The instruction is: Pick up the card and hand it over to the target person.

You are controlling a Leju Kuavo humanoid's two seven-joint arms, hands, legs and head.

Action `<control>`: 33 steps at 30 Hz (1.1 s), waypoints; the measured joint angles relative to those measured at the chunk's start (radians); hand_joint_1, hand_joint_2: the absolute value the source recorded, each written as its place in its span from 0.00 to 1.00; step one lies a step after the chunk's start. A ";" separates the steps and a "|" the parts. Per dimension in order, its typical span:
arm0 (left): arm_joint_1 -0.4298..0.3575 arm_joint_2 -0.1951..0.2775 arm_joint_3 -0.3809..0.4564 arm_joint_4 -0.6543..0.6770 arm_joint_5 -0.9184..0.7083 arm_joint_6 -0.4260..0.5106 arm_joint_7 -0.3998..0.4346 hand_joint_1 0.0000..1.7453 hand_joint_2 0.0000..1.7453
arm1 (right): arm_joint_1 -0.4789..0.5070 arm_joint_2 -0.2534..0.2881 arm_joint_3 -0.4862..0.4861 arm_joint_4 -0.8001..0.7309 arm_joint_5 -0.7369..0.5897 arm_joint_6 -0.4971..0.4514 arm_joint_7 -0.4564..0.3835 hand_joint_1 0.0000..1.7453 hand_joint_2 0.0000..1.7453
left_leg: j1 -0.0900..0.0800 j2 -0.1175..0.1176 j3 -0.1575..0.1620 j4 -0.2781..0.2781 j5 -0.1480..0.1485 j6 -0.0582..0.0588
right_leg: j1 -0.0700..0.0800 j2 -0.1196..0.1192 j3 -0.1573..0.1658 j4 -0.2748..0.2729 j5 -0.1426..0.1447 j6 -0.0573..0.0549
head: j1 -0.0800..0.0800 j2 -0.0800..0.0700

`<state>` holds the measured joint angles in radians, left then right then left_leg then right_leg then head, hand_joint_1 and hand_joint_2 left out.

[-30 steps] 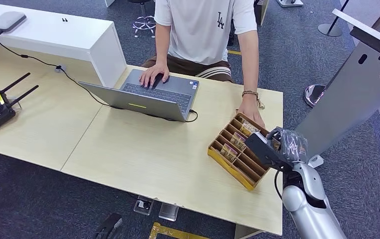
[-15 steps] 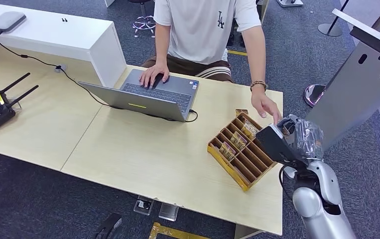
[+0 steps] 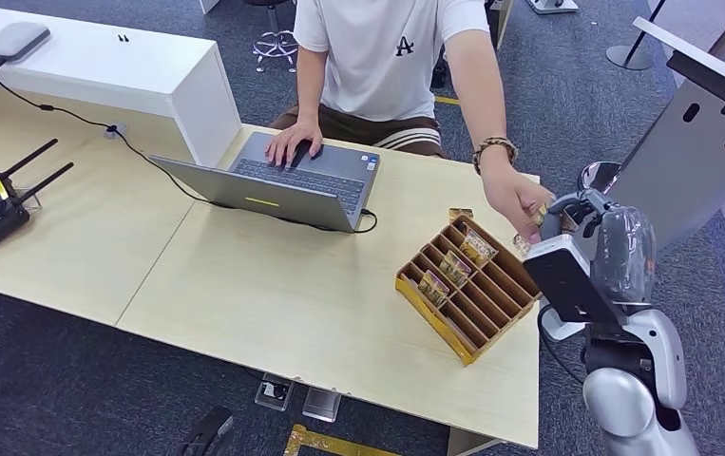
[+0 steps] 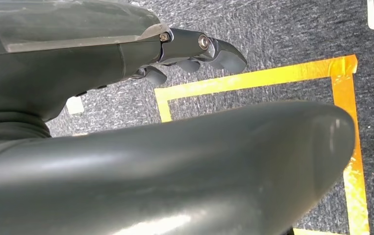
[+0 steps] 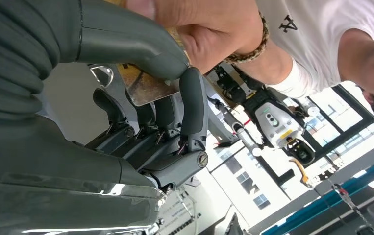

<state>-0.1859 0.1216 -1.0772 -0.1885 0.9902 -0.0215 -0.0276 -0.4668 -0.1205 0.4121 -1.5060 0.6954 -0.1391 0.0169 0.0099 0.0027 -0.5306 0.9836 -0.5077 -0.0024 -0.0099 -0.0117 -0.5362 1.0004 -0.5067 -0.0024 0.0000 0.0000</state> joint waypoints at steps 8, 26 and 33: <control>0.007 0.000 0.003 0.001 0.005 0.002 -0.003 0.00 0.00 | -0.009 0.001 0.009 0.026 -0.009 0.000 -0.007 0.83 1.00 | 0.000 0.000 0.001 0.000 -0.001 0.000 | 0.000 0.000 0.001 0.000 0.000 0.000 | 0.000 0.000; 0.005 0.005 -0.001 0.008 0.009 0.003 0.027 0.00 0.00 | 0.002 -0.005 0.009 0.020 -0.031 -0.008 -0.005 0.00 1.00 | 0.000 0.000 0.001 0.000 0.000 0.000 | 0.000 0.000 0.001 0.000 0.000 0.000 | 0.000 0.000; 0.009 0.007 0.001 0.006 0.014 0.006 0.016 0.00 0.00 | 0.020 -0.012 -0.016 0.008 -0.043 -0.020 -0.003 0.00 1.00 | 0.000 0.000 0.001 0.000 0.000 0.000 | 0.000 0.000 0.001 -0.001 0.000 0.000 | 0.000 0.000</control>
<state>-0.1773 0.1288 -1.0759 -0.1821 1.0045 -0.0153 -0.0112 -0.4466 -0.1322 0.3959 -1.4978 0.6529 -0.1586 0.0143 0.0102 0.0024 -0.5301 0.9832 -0.5080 -0.0024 -0.0096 -0.0120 -0.5348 0.9998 -0.5068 -0.0024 0.0000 0.0000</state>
